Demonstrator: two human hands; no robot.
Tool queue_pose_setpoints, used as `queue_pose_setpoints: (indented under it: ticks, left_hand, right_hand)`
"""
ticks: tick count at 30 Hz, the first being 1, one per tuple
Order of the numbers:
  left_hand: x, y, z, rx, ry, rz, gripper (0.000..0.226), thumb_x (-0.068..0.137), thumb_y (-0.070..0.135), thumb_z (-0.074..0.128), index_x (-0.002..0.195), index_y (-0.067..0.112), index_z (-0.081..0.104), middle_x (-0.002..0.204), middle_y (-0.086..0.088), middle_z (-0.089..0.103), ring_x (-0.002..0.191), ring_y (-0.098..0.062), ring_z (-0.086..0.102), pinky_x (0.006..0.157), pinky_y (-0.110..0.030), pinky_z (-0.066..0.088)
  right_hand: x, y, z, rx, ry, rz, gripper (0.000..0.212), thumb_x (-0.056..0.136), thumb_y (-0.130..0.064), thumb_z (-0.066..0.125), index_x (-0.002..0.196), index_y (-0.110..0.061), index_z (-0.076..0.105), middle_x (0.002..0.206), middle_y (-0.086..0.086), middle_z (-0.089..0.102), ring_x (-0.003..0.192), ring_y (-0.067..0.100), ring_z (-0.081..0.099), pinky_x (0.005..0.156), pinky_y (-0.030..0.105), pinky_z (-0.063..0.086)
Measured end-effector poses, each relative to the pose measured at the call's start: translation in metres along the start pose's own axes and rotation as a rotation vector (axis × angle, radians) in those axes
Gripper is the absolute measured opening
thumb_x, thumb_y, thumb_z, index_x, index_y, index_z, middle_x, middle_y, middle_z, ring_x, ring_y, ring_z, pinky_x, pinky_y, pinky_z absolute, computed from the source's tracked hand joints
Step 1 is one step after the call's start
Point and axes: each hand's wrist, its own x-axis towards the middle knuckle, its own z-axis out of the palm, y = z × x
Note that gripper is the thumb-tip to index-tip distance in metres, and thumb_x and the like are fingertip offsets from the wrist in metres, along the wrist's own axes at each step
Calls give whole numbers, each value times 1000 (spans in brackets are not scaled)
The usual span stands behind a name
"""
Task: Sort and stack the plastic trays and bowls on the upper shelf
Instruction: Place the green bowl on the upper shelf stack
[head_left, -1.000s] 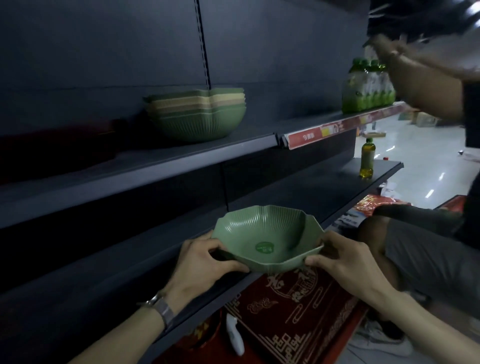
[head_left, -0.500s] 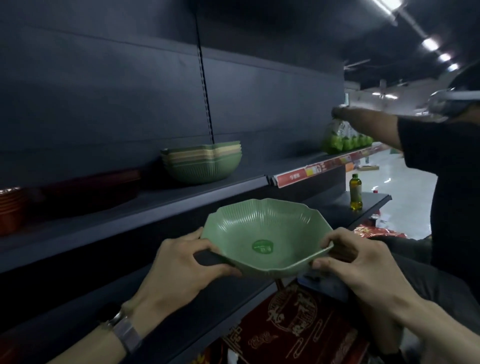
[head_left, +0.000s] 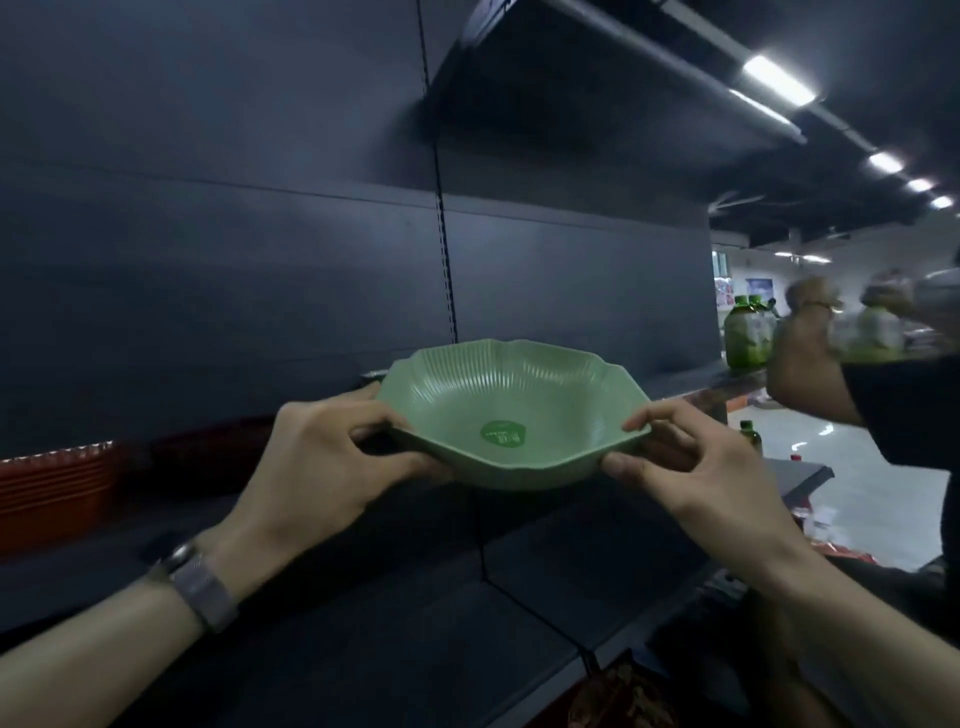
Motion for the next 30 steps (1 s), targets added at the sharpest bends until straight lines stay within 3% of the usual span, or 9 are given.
queue_pose_setpoints:
  ticks: [3, 8, 11, 15, 19, 24, 30]
  left_hand:
    - [25, -8, -6, 50, 71, -32, 24, 67, 34, 95, 89, 30, 85, 99, 22, 79, 95, 8, 73, 89, -12, 53]
    - [63, -31, -11, 105, 177, -119, 28, 64, 44, 95, 86, 31, 85, 84, 19, 79, 81, 6, 72, 80, -20, 58]
    - [80, -44, -10, 127, 207, -93, 31, 63, 47, 94, 88, 29, 85, 87, 19, 79, 86, 4, 74, 82, -18, 58]
    - [97, -65, -3, 106, 259, -55, 38, 63, 51, 88, 91, 26, 85, 96, 19, 79, 91, 14, 70, 84, -3, 48]
    - [112, -90, 9, 77, 297, -114, 31, 63, 38, 96, 90, 27, 84, 96, 18, 79, 91, 5, 72, 82, -4, 50]
    - [129, -124, 26, 65, 315, -242, 33, 61, 38, 99, 86, 23, 85, 88, 13, 79, 87, -8, 75, 77, -17, 57]
    - [130, -156, 37, 76, 237, -334, 32, 62, 41, 98, 87, 27, 84, 86, 13, 79, 81, 1, 73, 68, -4, 51]
  right_hand:
    - [30, -6, 12, 89, 22, -14, 28, 85, -10, 85, 106, -17, 68, 106, 0, 81, 107, 7, 76, 98, 30, 60]
    - [81, -8, 30, 134, 64, -69, 30, 92, -18, 81, 117, -31, 70, 120, -6, 75, 116, 1, 70, 102, 32, 59]
    - [109, 1, 44, 138, 102, -86, 34, 91, -24, 83, 119, -37, 70, 126, -6, 73, 121, 1, 67, 105, 37, 57]
    - [136, 8, 68, 83, 163, -98, 40, 95, -29, 78, 132, -38, 65, 131, -11, 69, 120, -3, 63, 109, 34, 54]
    - [161, 9, 92, 89, 134, -52, 44, 104, -39, 63, 146, -38, 53, 141, -10, 60, 130, 6, 55, 111, 32, 45]
    - [190, 23, 114, 114, 1, 37, 53, 107, -49, 54, 154, -33, 38, 129, -12, 47, 122, 5, 43, 102, 29, 34]
    - [203, 52, 128, 96, -54, 114, 49, 104, -54, 56, 147, -36, 40, 121, -9, 51, 112, 13, 49, 96, 30, 35]
